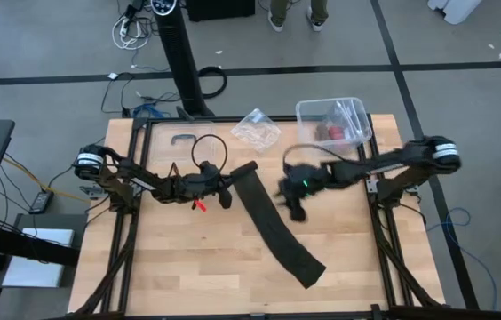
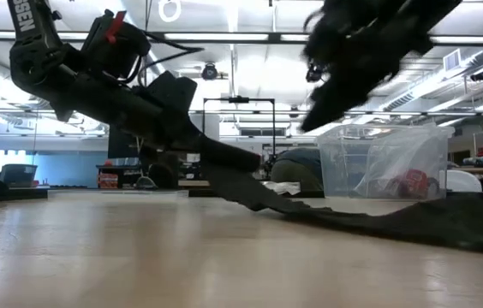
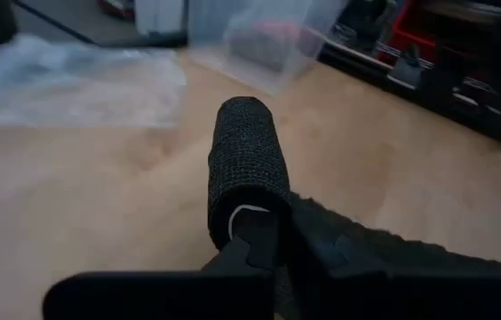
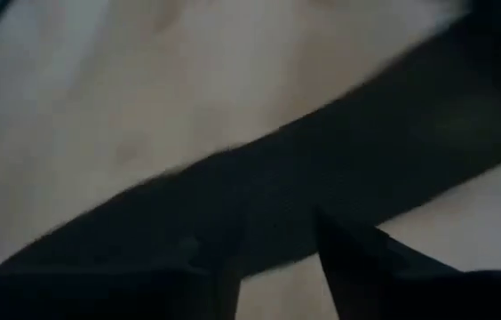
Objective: Roll bandage
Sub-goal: Roll the black bandage
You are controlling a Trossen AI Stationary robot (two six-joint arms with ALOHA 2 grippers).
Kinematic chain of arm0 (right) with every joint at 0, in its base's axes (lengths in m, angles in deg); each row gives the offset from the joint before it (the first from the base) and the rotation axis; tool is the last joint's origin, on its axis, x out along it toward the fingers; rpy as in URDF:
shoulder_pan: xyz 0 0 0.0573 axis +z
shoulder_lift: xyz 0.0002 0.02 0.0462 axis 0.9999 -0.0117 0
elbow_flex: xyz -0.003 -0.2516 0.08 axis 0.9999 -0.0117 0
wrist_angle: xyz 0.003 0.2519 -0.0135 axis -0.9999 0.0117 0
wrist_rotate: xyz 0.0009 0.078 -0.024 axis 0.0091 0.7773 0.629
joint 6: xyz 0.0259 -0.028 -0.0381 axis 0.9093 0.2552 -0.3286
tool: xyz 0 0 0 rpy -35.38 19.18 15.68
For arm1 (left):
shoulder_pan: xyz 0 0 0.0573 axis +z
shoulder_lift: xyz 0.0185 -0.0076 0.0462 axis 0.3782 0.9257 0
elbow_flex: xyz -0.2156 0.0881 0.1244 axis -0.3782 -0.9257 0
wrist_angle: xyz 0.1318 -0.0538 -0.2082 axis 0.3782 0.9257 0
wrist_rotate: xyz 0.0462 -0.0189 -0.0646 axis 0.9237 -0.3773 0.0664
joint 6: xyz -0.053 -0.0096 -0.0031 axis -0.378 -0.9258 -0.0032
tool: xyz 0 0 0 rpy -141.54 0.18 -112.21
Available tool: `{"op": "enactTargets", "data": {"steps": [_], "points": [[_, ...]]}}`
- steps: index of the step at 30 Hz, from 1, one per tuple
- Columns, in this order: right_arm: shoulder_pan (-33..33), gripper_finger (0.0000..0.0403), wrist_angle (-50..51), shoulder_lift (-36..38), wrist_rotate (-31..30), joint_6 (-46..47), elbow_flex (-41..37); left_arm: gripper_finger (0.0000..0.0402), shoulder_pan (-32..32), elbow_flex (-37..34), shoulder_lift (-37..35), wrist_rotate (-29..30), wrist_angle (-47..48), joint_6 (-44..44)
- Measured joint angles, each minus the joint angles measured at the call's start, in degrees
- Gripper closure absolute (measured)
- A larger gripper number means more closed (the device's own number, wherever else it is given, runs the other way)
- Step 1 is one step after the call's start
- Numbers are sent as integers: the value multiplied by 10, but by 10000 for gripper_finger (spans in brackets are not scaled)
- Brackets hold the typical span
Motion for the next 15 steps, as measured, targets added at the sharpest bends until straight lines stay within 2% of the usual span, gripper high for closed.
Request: {"op": "enactTargets", "data": {"steps": [3, 6, 10, 15], "points": [[108, 243, 79, 33, -44, 7, 0, 386, 0, 0, 0, 20, -12, 31], [226, 241, 115, 37, -109, 38, 0, 386, 0, 0, 0, 36, -20, 46], [359, 246, 93, 4, -182, 103, 0, 386, 0, 0, 0, 46, -21, 60], [447, 250, 38, -72, -232, 192, 0, 384, 0, 0, 0, 53, -20, 66]]}}
